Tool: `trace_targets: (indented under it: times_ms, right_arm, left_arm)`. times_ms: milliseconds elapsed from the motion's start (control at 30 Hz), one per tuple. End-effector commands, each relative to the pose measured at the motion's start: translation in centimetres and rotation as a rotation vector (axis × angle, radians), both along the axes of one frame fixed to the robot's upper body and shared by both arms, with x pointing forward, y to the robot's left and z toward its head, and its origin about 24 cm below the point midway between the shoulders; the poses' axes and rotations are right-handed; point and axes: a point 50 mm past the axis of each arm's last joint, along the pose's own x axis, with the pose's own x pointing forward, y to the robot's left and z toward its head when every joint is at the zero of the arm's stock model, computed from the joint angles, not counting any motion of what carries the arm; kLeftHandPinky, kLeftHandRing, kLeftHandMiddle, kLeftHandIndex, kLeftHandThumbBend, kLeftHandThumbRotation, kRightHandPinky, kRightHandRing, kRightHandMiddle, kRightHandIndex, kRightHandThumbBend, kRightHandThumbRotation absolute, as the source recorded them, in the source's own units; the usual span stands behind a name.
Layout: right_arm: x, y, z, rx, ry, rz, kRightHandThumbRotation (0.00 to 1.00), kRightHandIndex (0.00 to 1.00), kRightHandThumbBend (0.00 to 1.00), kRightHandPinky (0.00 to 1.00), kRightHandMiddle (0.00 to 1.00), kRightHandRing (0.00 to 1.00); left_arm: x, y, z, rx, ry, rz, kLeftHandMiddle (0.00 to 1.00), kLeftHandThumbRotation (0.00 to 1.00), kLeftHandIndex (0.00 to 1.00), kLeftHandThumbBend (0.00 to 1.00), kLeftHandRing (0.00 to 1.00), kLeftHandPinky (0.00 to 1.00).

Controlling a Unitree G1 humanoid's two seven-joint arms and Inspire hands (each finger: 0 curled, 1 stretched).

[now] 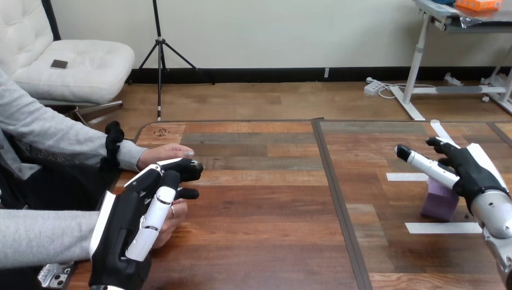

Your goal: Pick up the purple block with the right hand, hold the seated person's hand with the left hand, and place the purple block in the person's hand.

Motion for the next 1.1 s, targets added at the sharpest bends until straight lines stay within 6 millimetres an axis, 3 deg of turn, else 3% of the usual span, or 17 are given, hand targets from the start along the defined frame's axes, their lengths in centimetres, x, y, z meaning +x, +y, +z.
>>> trace_targets:
  times_ms: [0, 467, 1067]
  right_arm:
    - [2.3, 0.2, 3.5, -0.044, -0.074, 0.024, 0.67, 0.93, 0.99, 0.86, 0.97, 0.96]
    - [2.0, 0.3, 2.5, -0.074, -0.007, 0.022, 0.53, 0.94, 1.00, 0.88, 0.99, 0.98]
    - [1.3, 0.2, 1.2, -0.093, 0.077, 0.007, 0.37, 0.93, 1.00, 0.83, 0.97, 0.96]
  left_arm:
    - [1.1, -0.1, 1.8, -0.008, -0.091, -0.014, 0.70, 0.76, 0.64, 0.46, 0.74, 0.64]
    - [1.1, -0.1, 1.8, 0.003, -0.091, -0.021, 0.71, 0.77, 0.64, 0.47, 0.74, 0.63]
    - [1.0, 0.0, 1.9, 0.015, -0.090, -0.022, 0.71, 0.77, 0.63, 0.47, 0.74, 0.63]
